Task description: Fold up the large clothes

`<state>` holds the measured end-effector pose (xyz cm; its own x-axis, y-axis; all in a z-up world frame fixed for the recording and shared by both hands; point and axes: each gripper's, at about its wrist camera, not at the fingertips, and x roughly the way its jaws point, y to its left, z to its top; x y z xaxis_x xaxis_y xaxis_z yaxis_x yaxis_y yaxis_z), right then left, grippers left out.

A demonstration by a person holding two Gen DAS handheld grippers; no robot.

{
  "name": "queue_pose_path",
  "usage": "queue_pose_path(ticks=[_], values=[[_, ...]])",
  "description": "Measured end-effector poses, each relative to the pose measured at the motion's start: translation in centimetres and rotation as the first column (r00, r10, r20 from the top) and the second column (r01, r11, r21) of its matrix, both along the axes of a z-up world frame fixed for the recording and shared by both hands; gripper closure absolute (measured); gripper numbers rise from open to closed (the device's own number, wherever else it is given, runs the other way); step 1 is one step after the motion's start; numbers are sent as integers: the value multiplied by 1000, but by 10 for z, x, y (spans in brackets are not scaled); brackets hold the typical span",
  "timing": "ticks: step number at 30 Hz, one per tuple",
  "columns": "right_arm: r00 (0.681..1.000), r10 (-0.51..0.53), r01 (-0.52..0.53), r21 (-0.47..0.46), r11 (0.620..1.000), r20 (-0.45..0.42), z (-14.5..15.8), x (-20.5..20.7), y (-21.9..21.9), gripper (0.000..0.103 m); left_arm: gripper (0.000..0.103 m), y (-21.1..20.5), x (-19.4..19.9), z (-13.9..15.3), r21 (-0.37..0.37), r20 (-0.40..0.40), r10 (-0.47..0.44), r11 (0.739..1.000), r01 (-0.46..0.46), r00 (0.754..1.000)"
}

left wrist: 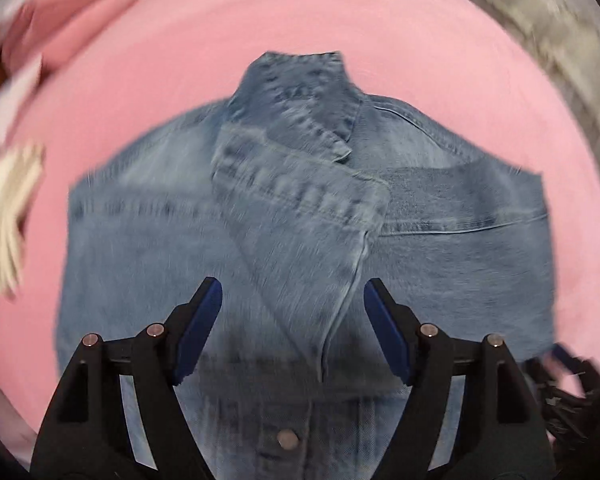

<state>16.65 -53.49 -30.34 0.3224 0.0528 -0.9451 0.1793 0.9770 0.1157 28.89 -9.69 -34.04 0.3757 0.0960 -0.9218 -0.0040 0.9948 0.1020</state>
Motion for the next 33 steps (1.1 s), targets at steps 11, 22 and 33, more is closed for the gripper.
queue_pose_path(ticks=[11, 22, 33], values=[[1000, 17, -17, 6, 1000, -10, -2, 9, 5, 30, 93, -17, 43, -16, 126, -2, -61, 990, 61, 998], [999, -34, 34, 26, 999, -23, -6, 8, -9, 30, 99, 109, -43, 15, -210, 78, 428, 890, -405, 901], [998, -56, 57, 44, 997, -15, 0, 4, -8, 31, 101, 161, -78, -17, -187, -53, 504, 843, -505, 862]])
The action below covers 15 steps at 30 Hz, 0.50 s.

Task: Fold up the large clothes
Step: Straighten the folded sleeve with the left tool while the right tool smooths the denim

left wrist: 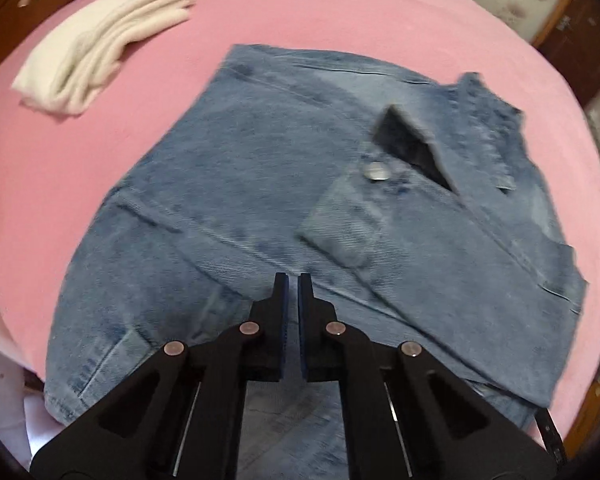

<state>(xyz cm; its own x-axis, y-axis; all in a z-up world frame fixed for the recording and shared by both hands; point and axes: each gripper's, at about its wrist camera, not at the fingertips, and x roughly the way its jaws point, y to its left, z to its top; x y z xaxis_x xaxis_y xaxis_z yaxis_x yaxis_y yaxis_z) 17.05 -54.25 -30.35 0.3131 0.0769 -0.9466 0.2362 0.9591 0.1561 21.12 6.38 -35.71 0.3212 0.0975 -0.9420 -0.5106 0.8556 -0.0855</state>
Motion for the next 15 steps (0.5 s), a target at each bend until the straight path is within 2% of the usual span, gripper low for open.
queue_pose_path(ticks=[2, 5, 6, 9, 10, 11, 13, 15], values=[[999, -6, 6, 13, 1000, 40, 13, -4, 5, 39, 101, -11, 5, 11, -20, 26, -67, 998, 67, 997], [994, 5, -10, 45, 999, 112, 35, -8, 17, 62, 101, -39, 19, 20, -99, 71, -223, 968, 229, 972], [990, 13, -25, 80, 997, 139, 41, -8, 24, 73, 101, -50, 24, 22, -125, 85, -272, 952, 281, 959], [990, 41, -74, 258, 963, 131, 41, 4, 43, 87, 101, -79, 38, 19, -185, 92, -373, 905, 383, 923], [992, 45, -81, 322, 943, 117, 38, 11, 52, 89, 101, -90, 46, 13, -204, 81, -402, 889, 410, 912], [993, 52, -87, 376, 923, 102, 34, 18, 63, 89, 101, -99, 53, 6, -208, 51, -415, 885, 416, 908], [992, 96, -123, 451, 884, 83, 26, 35, 87, 91, 101, -109, 64, -11, -151, -45, -410, 904, 399, 911], [989, 142, -146, 460, 876, 44, 16, 47, 106, 91, 101, -111, 72, -30, -64, -151, -395, 919, 390, 906]])
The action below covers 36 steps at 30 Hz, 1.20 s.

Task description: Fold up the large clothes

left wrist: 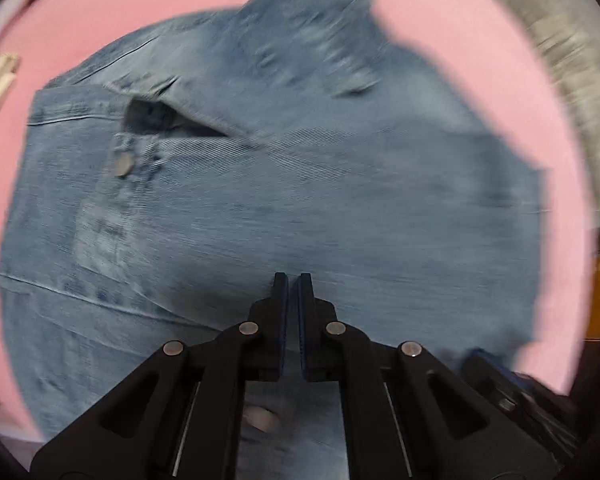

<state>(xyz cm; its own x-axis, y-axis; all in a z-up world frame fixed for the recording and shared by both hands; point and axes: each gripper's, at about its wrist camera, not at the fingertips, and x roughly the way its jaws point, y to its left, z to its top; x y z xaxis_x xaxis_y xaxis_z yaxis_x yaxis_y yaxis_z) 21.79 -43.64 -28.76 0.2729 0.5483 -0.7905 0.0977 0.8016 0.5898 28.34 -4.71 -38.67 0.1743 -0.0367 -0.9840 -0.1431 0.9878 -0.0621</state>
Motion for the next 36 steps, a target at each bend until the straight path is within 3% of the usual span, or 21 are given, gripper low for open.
queue_pose_path(ticks=[3, 4, 7, 10, 13, 15, 18, 20, 21, 24, 27, 31, 36], values=[[996, 37, -43, -80, 996, -77, -19, 10, 13, 91, 101, 16, 2, -10, -16, -2, 44, 999, -44, 999], [996, 34, -43, -97, 994, -86, -22, 9, 10, 91, 101, 22, 1, -9, 16, -6, 61, 998, -60, 998], [996, -20, 8, -145, 989, -81, -26, -1, -24, 95, 101, 36, -6, -8, 239, -3, 61, 969, -59, 998], [979, -183, 151, -275, 949, -94, -29, -21, -81, 103, 102, 46, -14, -11, 211, 14, 22, 977, -25, 1000], [938, -336, 317, -173, 932, -90, -26, -44, -131, 103, 102, 37, -14, -10, 267, -10, -37, 963, 39, 999], [937, -340, 320, -205, 925, -75, -19, -46, -132, 103, 102, 27, -14, -11, 319, -41, -45, 946, 56, 998], [961, -274, 248, -349, 903, -26, -3, -40, -101, 103, 103, 15, -18, -10, 342, -108, -5, 939, 41, 994], [975, -222, 219, -304, 927, 25, 11, -35, -77, 103, 103, 6, -23, -8, 313, -185, 28, 949, 32, 982], [981, -184, 193, -254, 948, 56, 16, -31, -65, 103, 103, 3, -23, -3, 276, -178, 39, 961, 12, 983], [999, 4, 4, -179, 984, 46, 11, -4, -18, 103, 103, -10, -15, 11, 69, -114, 44, 997, -36, 993], [995, 98, -99, -78, 992, -18, -17, 27, 13, 103, 103, -33, 5, 19, -57, -21, -3, 998, 2, 1000], [996, 89, -90, -27, 996, -18, -33, 62, 29, 103, 103, -53, 40, 15, -33, 31, 14, 999, -13, 999], [999, -12, 13, -29, 999, 30, -45, 109, -1, 103, 103, -49, 73, -4, -59, 14, 95, 994, -94, 995]])
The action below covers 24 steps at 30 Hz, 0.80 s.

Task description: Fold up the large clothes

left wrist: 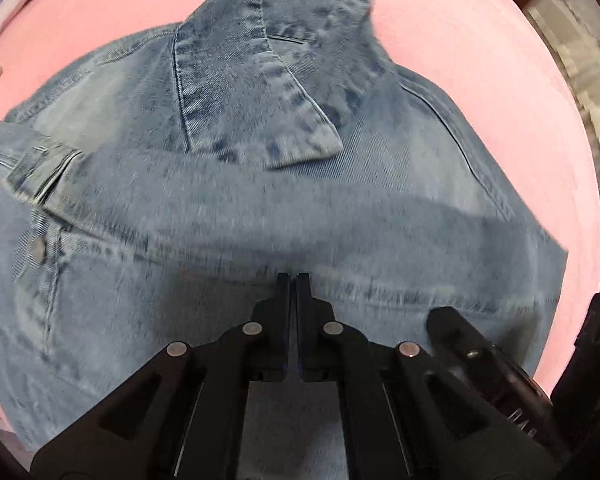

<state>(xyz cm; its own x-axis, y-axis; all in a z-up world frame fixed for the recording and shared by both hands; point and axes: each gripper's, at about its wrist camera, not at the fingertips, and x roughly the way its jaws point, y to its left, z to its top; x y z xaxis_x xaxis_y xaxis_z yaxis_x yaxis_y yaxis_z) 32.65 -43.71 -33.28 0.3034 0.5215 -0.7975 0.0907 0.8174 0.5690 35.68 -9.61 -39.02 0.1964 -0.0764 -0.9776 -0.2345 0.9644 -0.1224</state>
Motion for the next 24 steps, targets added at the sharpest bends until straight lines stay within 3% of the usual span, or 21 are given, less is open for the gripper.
queue_pose_path(ticks=[4, 7, 9, 11, 13, 16, 19, 24], values=[[999, -6, 13, 122, 992, -51, -8, 22, -31, 103, 103, 15, 1, 18, -12, 106, -44, 999, 45, 993], [998, -58, 58, 26, 998, 35, 2, 25, -57, 103, 103, 33, 7, 21, 64, 126, -36, 998, 28, 991], [997, -65, 65, 3, 998, 40, 4, 32, -69, 103, 103, 47, 9, 22, 86, 135, -2, 996, -10, 991], [994, -96, 95, 7, 995, 55, 4, 31, -87, 103, 103, 66, 12, 22, 158, 112, 41, 986, -59, 993], [987, -137, 139, -13, 990, 89, 7, 26, -106, 103, 103, 86, 14, 23, 272, 87, 66, 958, -87, 994], [975, -174, 191, -127, 973, 135, 8, 25, -125, 103, 102, 110, 9, 20, 175, 86, 68, 981, -82, 994], [960, -230, 267, -273, 924, 161, 18, 26, -130, 103, 102, 107, 1, 25, 205, 111, 34, 977, -56, 993], [961, -220, 269, -386, 882, 166, 34, 24, -112, 102, 102, 96, -22, 30, 193, 137, 66, 977, -92, 988]])
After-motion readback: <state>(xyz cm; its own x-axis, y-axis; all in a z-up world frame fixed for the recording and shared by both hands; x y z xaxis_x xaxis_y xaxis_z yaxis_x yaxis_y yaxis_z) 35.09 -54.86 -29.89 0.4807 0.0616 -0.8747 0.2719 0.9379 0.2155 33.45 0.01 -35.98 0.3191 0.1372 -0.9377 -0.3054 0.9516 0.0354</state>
